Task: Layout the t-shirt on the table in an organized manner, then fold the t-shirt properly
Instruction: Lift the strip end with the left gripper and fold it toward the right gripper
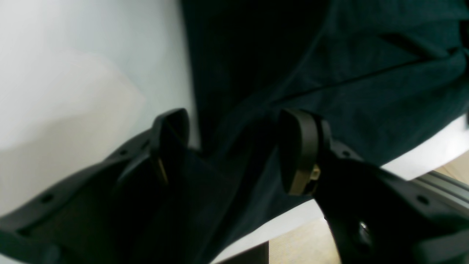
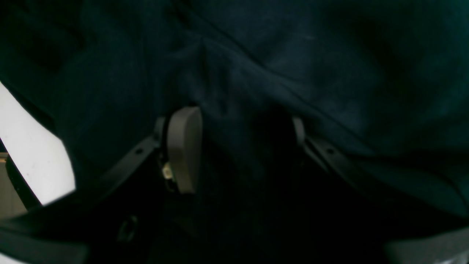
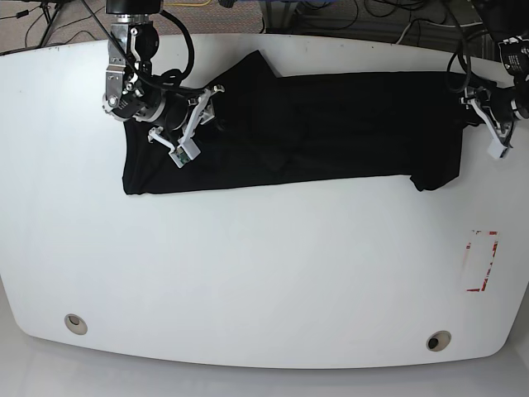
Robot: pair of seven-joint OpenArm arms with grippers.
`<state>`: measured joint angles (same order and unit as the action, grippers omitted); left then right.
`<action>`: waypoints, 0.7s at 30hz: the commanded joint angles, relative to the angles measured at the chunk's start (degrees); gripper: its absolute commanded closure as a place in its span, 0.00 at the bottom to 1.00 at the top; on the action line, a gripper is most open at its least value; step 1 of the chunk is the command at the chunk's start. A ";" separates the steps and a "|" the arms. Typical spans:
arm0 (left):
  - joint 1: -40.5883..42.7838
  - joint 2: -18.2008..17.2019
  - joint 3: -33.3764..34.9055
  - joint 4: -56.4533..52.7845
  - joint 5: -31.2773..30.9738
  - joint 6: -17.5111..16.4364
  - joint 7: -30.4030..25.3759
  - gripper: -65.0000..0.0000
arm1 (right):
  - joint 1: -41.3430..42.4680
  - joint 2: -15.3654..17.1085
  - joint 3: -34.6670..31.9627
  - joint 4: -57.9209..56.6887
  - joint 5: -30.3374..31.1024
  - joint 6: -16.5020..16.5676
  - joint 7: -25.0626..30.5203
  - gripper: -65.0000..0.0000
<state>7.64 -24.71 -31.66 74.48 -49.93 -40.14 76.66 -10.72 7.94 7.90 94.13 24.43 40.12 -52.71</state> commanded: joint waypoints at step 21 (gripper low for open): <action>-7.86 3.57 2.17 -0.59 7.78 0.14 2.24 0.47 | -0.31 0.19 -0.03 0.25 -1.26 -0.12 -2.19 0.54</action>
<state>-0.03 -20.45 -29.34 73.82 -45.12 -40.14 77.76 -10.72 7.92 7.88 94.13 24.45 40.12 -52.69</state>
